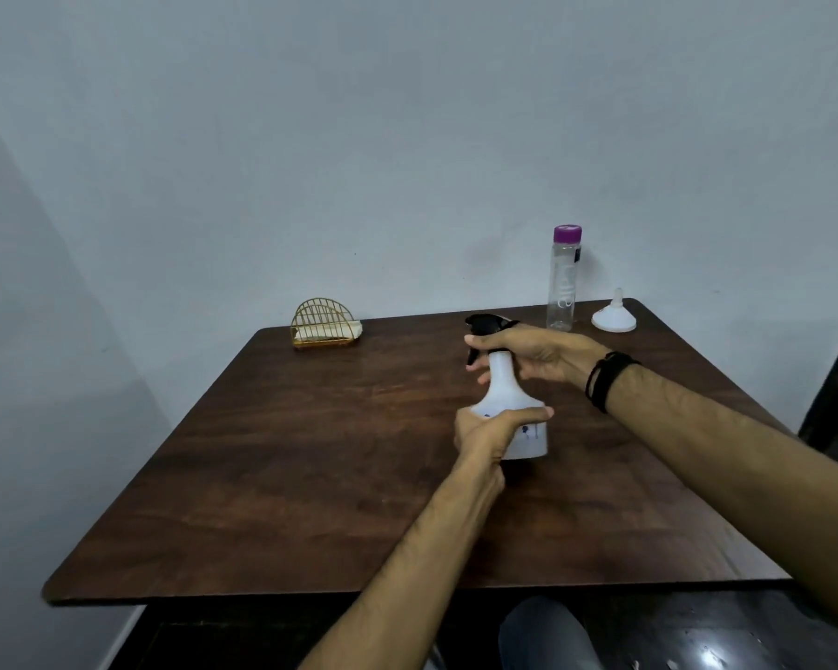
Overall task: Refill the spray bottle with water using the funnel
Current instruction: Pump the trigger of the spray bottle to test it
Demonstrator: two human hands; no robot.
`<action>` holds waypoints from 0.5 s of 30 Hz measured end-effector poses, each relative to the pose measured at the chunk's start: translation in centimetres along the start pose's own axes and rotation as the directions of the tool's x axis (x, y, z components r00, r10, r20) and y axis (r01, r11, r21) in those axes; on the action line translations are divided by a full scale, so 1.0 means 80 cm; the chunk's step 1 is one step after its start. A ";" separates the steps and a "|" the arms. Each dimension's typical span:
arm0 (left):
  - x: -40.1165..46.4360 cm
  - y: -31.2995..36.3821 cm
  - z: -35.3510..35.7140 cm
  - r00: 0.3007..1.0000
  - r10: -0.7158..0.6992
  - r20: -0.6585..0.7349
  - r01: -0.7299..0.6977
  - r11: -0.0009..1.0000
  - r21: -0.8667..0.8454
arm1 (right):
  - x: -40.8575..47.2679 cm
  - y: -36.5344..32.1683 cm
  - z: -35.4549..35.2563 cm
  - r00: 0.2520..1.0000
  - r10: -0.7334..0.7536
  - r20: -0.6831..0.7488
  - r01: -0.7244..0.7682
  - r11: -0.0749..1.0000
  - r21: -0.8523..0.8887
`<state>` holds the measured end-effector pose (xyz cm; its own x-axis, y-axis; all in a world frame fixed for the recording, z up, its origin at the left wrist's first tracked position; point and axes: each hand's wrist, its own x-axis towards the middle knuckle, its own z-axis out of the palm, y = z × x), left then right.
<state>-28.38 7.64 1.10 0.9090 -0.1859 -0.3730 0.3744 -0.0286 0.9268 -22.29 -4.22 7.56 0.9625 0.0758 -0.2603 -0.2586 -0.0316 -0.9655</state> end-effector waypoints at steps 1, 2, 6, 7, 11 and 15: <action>0.007 0.002 0.000 0.999 0.031 -0.017 -0.031 0.999 0.018 | 0.002 -0.002 -0.002 1.000 -0.023 -0.003 0.023 0.999 0.027; 0.012 0.004 -0.001 0.999 0.050 -0.017 -0.050 0.999 0.021 | 0.004 -0.005 -0.004 0.998 -0.054 -0.022 0.055 0.998 0.029; 0.021 0.006 0.004 0.997 0.067 0.039 -0.069 0.996 0.060 | 0.014 0.003 0.000 0.991 -0.101 -0.092 0.107 0.992 0.070; 0.022 0.010 0.005 0.995 0.084 0.054 -0.088 0.993 0.073 | 0.016 0.001 -0.002 0.986 -0.120 -0.117 0.129 0.989 0.075; 0.044 0.029 -0.001 0.987 0.142 0.074 -0.153 0.973 0.175 | 0.016 -0.015 -0.015 0.968 -0.222 -0.114 0.220 0.975 -0.033; 0.076 0.050 0.001 0.945 0.326 -0.016 -0.289 0.857 0.426 | 0.028 -0.021 -0.024 0.931 -0.316 -0.185 0.304 0.948 -0.092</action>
<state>-21.34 6.31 2.56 0.9842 -0.1694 -0.0511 -0.0192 -0.3896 0.9208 -19.50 -5.95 8.63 0.9925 -0.1038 0.0648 0.0546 -0.0986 -0.9936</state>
